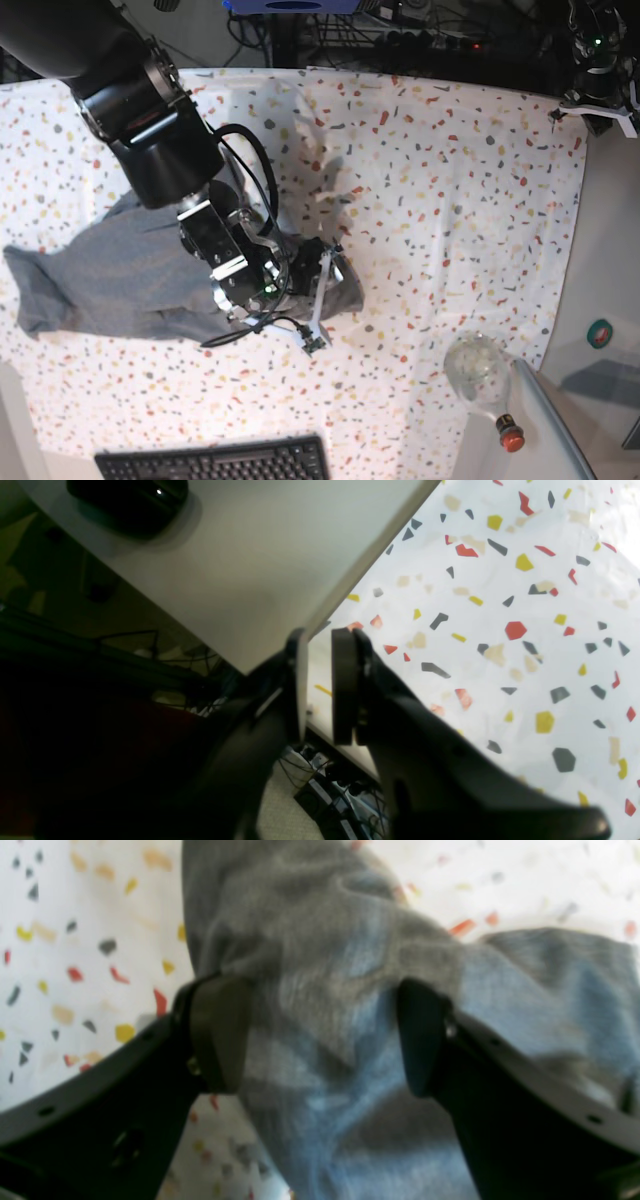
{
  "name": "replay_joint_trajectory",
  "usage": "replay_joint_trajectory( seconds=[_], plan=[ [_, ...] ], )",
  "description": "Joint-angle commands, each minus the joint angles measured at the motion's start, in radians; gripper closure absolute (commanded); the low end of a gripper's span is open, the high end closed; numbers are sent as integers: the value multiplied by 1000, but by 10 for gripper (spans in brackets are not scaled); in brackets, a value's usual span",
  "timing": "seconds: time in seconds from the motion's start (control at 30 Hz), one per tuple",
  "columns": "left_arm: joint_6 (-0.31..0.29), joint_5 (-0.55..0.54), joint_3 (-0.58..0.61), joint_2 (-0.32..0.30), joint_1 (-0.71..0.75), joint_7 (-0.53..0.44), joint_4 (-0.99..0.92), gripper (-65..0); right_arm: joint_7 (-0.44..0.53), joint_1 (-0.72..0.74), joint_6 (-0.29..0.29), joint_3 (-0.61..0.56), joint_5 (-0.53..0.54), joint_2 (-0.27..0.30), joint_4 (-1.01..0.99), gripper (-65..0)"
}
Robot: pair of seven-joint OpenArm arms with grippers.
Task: Layout the t-shirt on the table in an organized manner, then fold the t-shirt properly
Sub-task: 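Grasp the bunched fabric with the right gripper and pull it outward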
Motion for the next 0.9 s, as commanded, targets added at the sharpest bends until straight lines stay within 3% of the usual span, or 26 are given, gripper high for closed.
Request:
replay_joint_trajectory(
  seconds=[0.0,0.07,0.13,0.23,0.4,0.5,0.63,0.73,0.87],
  plan=[
    [5,0,-6,-12,9,-21,13,-91,37,55,-7,6,-4,-3,-22,-416],
    [5,-5,0,-10,21,-21,13,-91,77,81,-7,4,0,-12,-100,-407],
    [5,-4,0,-12,23,-21,13,-91,85,84,-7,3,0,-14,-126,-320],
    [5,0,-1,-12,23,-21,12,-91,85,30,-1,3,0,-9,-72,0],
    [5,0,2,-12,15,-21,4,-91,74,-154,-1,6,-3,57,250,0],
    [5,0,0,-15,-8,-21,-25,-91,-7,-278,-1,6,-3,104,534,0],
    [5,0,0,-16,-16,-23,-65,-91,-58,-417,-1,16,-3,207,862,0],
    [5,0,2,-16,-37,-23,-68,-91,-61,-515,-1,138,2,245,1034,0],
    [5,0,2,-16,-55,-23,-73,-91,-53,-668,1,389,2,247,1157,0]
  ],
)
